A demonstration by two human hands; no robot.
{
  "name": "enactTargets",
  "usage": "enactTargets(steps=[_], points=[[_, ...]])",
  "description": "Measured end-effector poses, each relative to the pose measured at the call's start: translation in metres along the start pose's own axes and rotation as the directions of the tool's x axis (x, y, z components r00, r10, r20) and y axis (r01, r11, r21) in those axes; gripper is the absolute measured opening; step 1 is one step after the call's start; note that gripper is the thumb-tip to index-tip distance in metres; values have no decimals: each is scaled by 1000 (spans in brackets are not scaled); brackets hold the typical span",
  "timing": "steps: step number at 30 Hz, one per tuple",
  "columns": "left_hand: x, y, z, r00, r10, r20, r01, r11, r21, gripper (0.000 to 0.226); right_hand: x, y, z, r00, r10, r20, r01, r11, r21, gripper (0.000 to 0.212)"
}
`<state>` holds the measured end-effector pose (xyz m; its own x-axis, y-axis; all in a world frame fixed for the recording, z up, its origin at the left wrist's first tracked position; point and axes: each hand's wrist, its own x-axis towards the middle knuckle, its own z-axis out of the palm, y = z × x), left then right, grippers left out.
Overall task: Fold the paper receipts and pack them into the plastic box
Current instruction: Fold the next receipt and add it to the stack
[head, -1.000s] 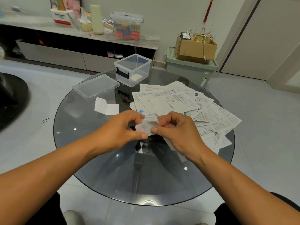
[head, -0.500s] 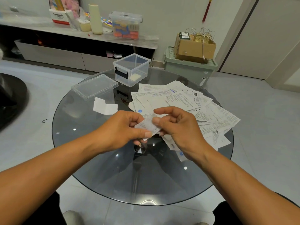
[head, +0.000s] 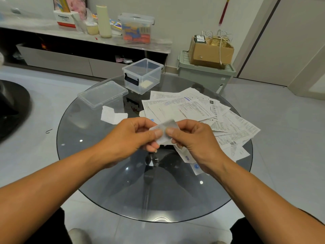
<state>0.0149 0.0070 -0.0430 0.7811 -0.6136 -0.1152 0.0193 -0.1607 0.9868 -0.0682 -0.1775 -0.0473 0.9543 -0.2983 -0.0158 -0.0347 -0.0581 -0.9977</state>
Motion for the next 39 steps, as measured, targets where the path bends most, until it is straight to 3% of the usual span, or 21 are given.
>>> enactTargets(steps=[3, 5, 8, 11, 17, 19, 22, 24, 28, 32, 35, 39], points=[[-1, 2, 1, 1000, -18, -12, 19, 996, 92, 18, 1, 0, 2, 999, 13, 36, -12, 999, -38, 9], [3, 6, -6, 995, -32, -91, 47, 985, 165, 17, 1, 1, 5, 1000, 11, -5, -11, 999, -39, 9], [9, 15, -39, 952, 26, -304, 105, 908, 406, 21, 5, 8, 0, 972, -192, -133, 132, 921, -368, 15], [10, 16, -84, 890, 82, -449, 231, 768, 598, 27, 20, 18, -13, 915, -396, -73, 249, 698, -671, 23], [19, -12, -119, 845, 41, -534, 425, 555, 715, 25, 43, 17, -18, 983, -176, -52, 64, 596, -801, 64], [21, -17, -116, 857, 159, -490, 372, 468, 802, 30, 45, 18, -11, 992, -120, -41, 33, 555, -831, 67], [20, -19, -96, 911, 314, -268, 143, 371, 918, 22, 53, 22, -5, 996, -91, -15, 23, 409, -912, 65], [17, -21, -79, 951, 265, -159, 57, 355, 933, 21, 55, 20, -4, 996, -90, -11, 22, 365, -931, 61], [10, -27, -58, 989, 54, -136, 114, 293, 949, 59, 50, 13, -4, 990, -139, -33, 23, 384, -923, 39], [7, -20, -56, 986, -8, -165, 158, 325, 932, 70, 44, 14, -12, 978, -209, -11, 69, 374, -925, 32], [7, -20, -54, 984, 79, -158, 117, 377, 919, 70, 41, 10, -20, 974, -213, 74, 155, 393, -906, 36], [6, -14, -50, 932, 362, 23, -210, 486, 849, 76, 14, 0, -25, 931, -133, 339, 363, 407, -838, 31]])
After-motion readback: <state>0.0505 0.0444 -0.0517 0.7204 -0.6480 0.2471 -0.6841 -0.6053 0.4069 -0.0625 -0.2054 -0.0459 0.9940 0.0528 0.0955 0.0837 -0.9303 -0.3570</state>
